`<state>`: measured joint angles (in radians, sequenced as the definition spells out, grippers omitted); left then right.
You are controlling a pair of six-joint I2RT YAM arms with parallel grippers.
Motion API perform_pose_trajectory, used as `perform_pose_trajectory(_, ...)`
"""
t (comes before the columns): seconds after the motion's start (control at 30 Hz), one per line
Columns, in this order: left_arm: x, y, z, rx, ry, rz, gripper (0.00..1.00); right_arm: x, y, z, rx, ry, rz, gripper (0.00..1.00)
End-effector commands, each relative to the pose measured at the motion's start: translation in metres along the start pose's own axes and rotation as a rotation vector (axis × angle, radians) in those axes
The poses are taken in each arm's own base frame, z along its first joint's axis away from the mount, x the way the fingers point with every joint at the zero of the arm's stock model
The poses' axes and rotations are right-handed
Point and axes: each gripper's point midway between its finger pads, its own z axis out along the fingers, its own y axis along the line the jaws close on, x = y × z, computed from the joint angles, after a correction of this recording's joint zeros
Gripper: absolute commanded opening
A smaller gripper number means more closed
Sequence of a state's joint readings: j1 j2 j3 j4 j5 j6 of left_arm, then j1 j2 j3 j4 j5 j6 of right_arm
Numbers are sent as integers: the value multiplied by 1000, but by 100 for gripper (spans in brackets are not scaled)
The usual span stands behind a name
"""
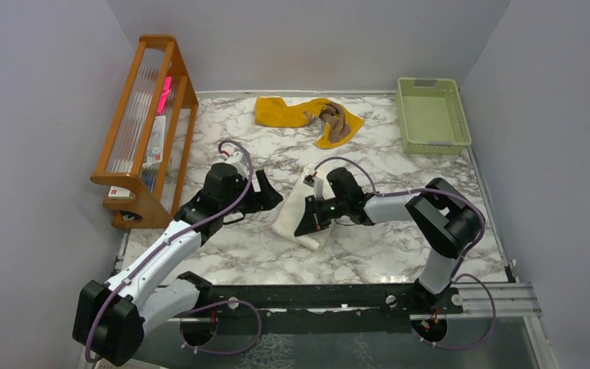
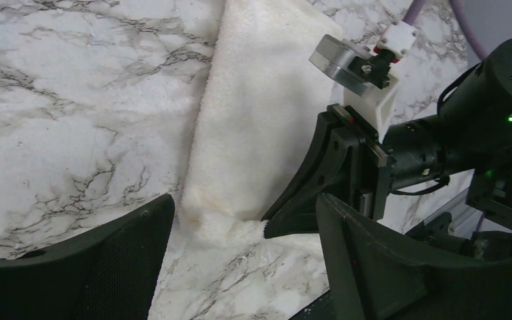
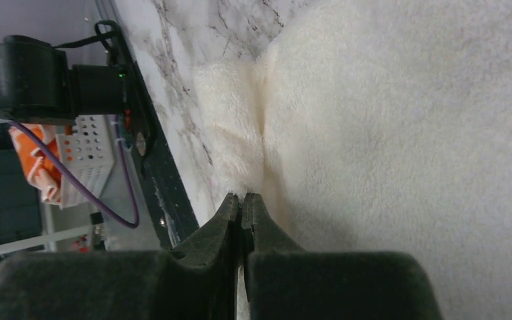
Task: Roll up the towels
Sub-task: Roll the towel at the center of the board.
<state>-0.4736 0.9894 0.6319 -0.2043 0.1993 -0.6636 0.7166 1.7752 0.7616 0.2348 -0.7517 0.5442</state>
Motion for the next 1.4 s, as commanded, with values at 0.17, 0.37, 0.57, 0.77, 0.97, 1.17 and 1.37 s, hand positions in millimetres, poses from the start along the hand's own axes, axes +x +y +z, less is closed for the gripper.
perform_pose_trajectory(0.17, 17, -27, 4, 173, 36, -45, 80, -1, -8, -3, -105, -19, 258, 1)
perform_pose_trajectory(0.37, 27, -36, 6, 244, 59, -56, 80, 4, -17, -5, -157, -26, 377, 1)
perform_pose_trajectory(0.57, 39, -44, 13, 322, 99, -51, 80, 10, -36, -3, -103, -32, 480, 1)
perform_pose_trajectory(0.77, 57, -49, 20, 406, 167, -78, 80, 17, -43, 0, -103, -23, 523, 1)
perform_pose_trajectory(0.97, 73, -29, 36, 350, 197, -67, 80, 15, -47, 0, -90, -33, 520, 1)
perform_pose_trajectory(1.17, 75, -24, 54, 348, 205, -81, 80, 15, -48, 0, -84, -25, 515, 1)
perform_pose_trajectory(1.37, 91, -10, 69, 309, 257, -114, 1, 14, -50, -1, -74, -30, 512, 1)
